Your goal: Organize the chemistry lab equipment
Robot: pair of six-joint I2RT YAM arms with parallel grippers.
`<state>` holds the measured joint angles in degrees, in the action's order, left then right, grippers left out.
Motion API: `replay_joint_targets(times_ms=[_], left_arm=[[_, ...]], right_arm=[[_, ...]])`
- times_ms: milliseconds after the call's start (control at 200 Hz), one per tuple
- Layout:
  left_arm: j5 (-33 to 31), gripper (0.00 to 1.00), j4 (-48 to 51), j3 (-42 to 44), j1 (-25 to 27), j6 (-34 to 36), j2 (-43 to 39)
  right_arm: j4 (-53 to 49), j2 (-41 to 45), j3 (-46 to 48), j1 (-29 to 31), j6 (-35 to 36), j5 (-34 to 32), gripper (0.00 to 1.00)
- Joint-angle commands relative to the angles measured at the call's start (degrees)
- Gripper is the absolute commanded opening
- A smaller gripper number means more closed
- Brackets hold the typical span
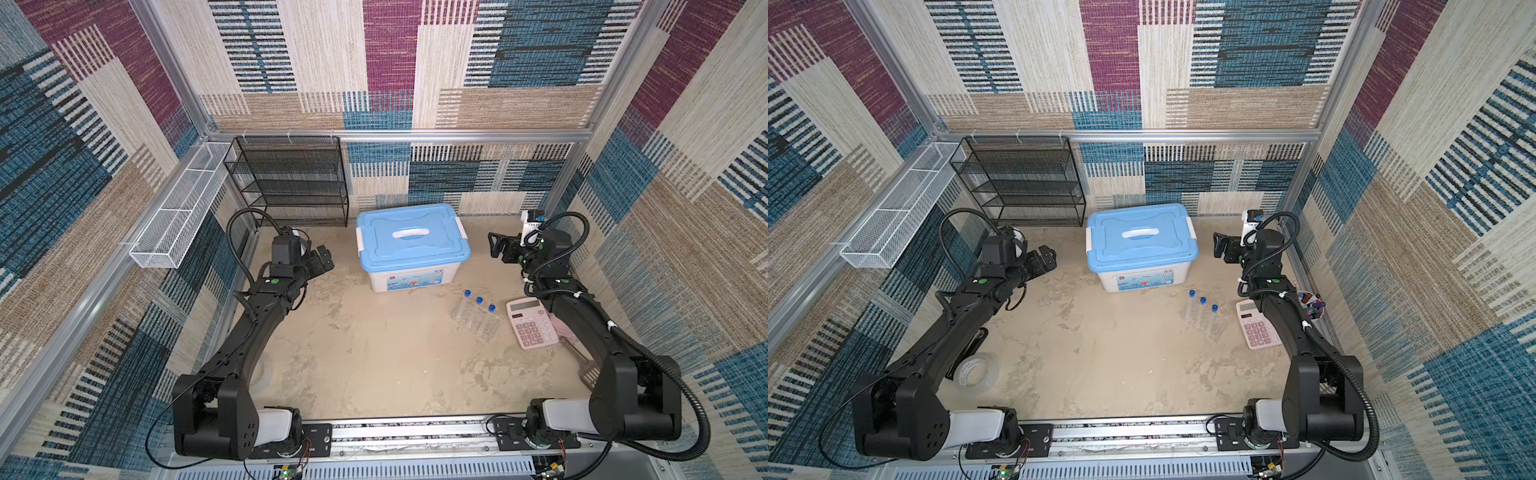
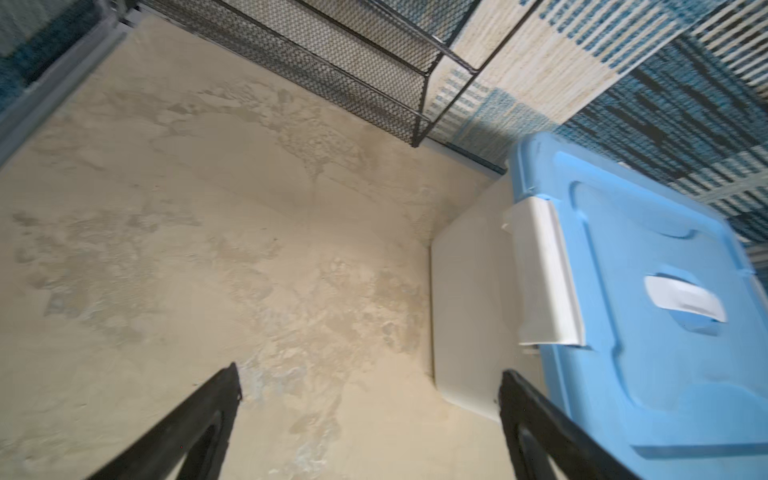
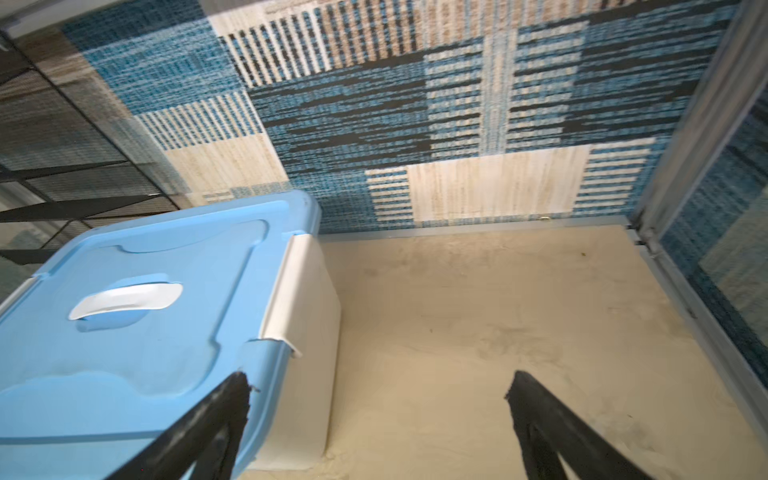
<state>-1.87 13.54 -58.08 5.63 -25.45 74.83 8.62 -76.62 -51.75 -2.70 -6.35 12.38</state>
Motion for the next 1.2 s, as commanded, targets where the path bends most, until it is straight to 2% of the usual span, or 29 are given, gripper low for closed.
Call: replay_joint_targets(times_ms=[0,140,315,626,721,821,1192], left_arm=[[-9.00,0.99,-0.93,3.03,-0.50,4.49,-2.57],[-12.71,0.99,-3.02,7.25,-0.97,5.65,-4.80],[-17.03,0.99,-7.52,13.06,-1.51,8.14,-6.59],[-18.91,0.99,-12.76,18.00,-2.52,10.60,-5.59],[-20.43,0.99,-18.33,21.41,-2.49,11.45,-5.58],[-20.46,0.99,-21.83,23.93,-2.54,11.68,-5.85],[-21.33,0.99,-23.84,24.83,-2.53,12.77,-4.36]], right_arm=[[5.32,1.40,2.56,-1.83,0.34,-2.52,0.99],[10.54,3.71,8.76,-2.91,0.01,-3.26,0.99],[19.70,8.31,19.15,-2.97,0.81,-7.83,0.99],[31.13,12.88,30.99,-3.03,0.59,-12.09,0.99],[36.88,12.09,34.98,-3.02,-0.21,-11.59,0.99],[38.71,10.25,36.39,-3.06,-0.68,-10.74,0.99],[49.47,0.89,38.63,-3.01,0.27,-12.21,0.99]])
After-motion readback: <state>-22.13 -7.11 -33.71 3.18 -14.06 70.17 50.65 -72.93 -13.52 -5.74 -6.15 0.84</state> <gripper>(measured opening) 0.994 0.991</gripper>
